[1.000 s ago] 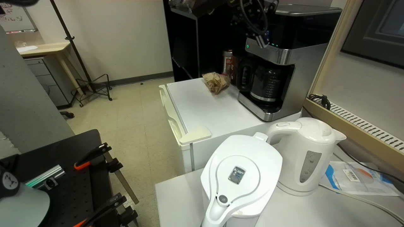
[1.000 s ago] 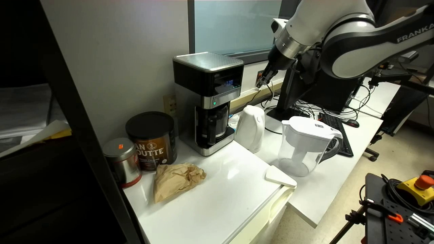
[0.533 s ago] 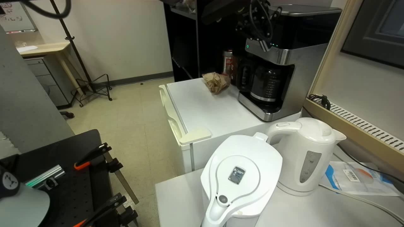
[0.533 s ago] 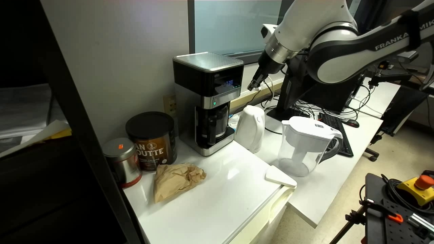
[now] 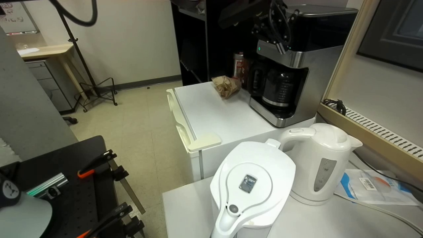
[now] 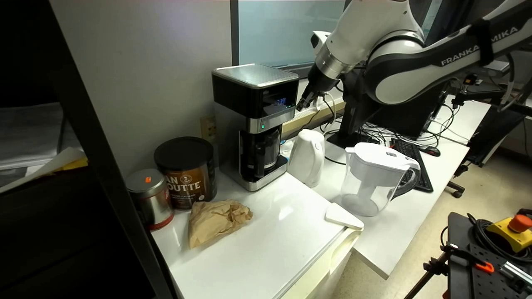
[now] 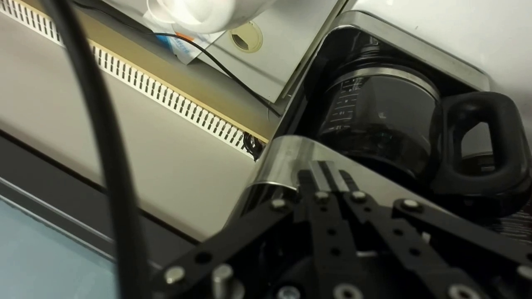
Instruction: Press a button on the right side of the coffee machine
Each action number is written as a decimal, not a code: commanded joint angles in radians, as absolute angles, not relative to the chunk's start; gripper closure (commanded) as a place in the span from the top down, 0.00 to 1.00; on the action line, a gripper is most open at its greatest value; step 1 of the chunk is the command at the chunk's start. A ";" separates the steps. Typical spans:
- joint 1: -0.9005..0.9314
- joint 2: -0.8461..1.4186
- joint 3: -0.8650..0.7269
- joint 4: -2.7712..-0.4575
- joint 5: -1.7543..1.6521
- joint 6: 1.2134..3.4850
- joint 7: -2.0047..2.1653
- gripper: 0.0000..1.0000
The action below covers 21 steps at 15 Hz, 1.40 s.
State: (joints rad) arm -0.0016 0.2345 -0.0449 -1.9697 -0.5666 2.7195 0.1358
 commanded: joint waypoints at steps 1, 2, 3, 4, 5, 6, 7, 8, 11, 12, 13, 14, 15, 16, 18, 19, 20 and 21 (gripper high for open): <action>0.026 0.288 -0.076 -1.912 -0.555 2.735 0.145 0.01; 0.028 0.296 -0.079 -1.904 -0.553 2.735 0.144 0.02; 0.031 0.304 -0.082 -1.896 -0.551 2.736 0.143 0.02; 0.033 0.311 -0.084 -1.889 -0.550 2.737 0.142 0.02; 0.036 0.314 -0.086 -1.885 -0.554 2.740 0.142 0.02; 0.038 0.314 -0.087 -1.883 -0.553 2.739 0.140 0.01; 0.042 0.315 -0.089 -1.880 -0.555 2.741 0.141 0.02; 0.043 0.315 -0.089 -1.880 -0.552 2.740 0.140 0.01; 0.053 0.285 -0.088 -1.917 -0.563 2.735 0.136 0.01; 0.060 0.261 -0.086 -1.942 -0.570 2.729 0.131 0.01; 0.071 0.228 -0.086 -1.976 -0.585 2.723 0.134 0.01; 0.081 0.206 -0.087 -1.997 -0.603 2.719 0.138 0.01; 0.092 0.178 -0.086 -2.024 -0.622 2.714 0.143 0.01; 0.094 0.154 -0.078 -2.048 -0.656 2.711 0.158 0.01; 0.111 0.102 -0.078 -2.095 -0.710 2.695 0.164 0.01; 0.117 0.074 -0.077 -2.122 -0.739 2.688 0.166 0.01; 0.122 0.048 -0.075 -2.146 -0.768 2.679 0.169 0.01; 0.126 0.021 -0.075 -2.171 -0.805 2.677 0.176 0.01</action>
